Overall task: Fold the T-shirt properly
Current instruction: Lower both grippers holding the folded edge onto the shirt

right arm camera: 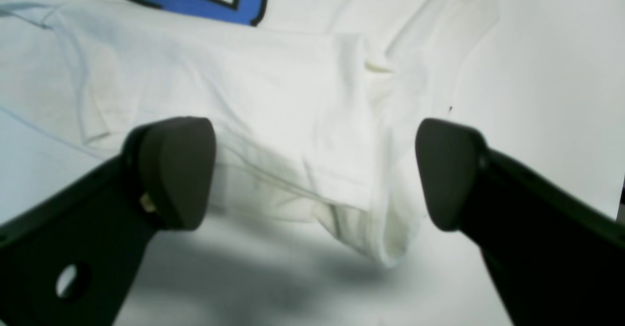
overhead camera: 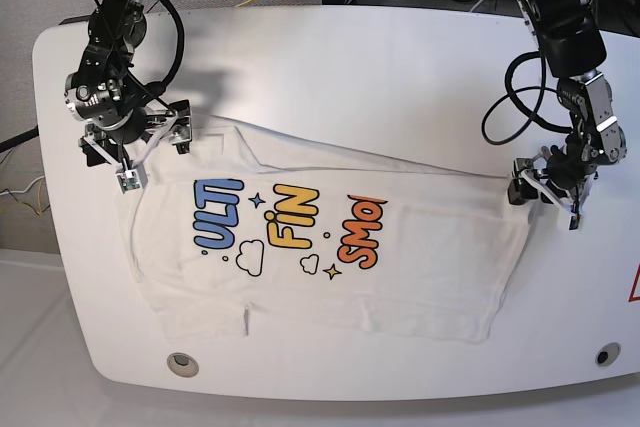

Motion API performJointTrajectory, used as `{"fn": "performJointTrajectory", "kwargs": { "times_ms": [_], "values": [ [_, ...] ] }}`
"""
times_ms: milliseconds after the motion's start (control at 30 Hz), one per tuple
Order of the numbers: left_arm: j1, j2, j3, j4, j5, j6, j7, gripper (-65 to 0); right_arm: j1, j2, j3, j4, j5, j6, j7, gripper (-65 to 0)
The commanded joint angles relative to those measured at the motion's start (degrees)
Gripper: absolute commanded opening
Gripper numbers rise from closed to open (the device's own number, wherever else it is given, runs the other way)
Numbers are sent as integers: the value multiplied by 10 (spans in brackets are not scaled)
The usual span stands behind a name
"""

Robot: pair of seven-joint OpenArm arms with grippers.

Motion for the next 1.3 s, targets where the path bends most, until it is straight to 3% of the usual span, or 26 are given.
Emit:
{"fn": "performJointTrajectory", "kwargs": {
  "times_ms": [0,433,567,633,700,833,1033,1267],
  "values": [
    [-13,-8,-1,9,-4,-1,-13,-243,8,7,2,13,4,-1,12,-20],
    [-11,-7,-1,2,-4,-3,-16,-245,8,5,2,14,4,-1,12,-20],
    [-11,-7,-1,2,-4,-35,-16,-263,8,5,3,14,4,-1,12,-20],
    [-12,-7,-1,2,-4,-51,-16,-315,8,5,3,14,4,-1,12,-20],
    [-13,-7,-1,2,-4,-61,-16,-409,8,5,3,14,4,-1,12,-20],
    [-15,-7,0,2,-3,-62,-15,-644,8,5,3,20,4,-1,12,-20],
    [-14,-7,1,2,-2,-62,-15,-608,8,5,6,35,4,-2,12,-20],
    [-12,-7,1,2,-2,-62,-15,-608,9,-4,71,50,6,-1,11,-20]
  ]
}}
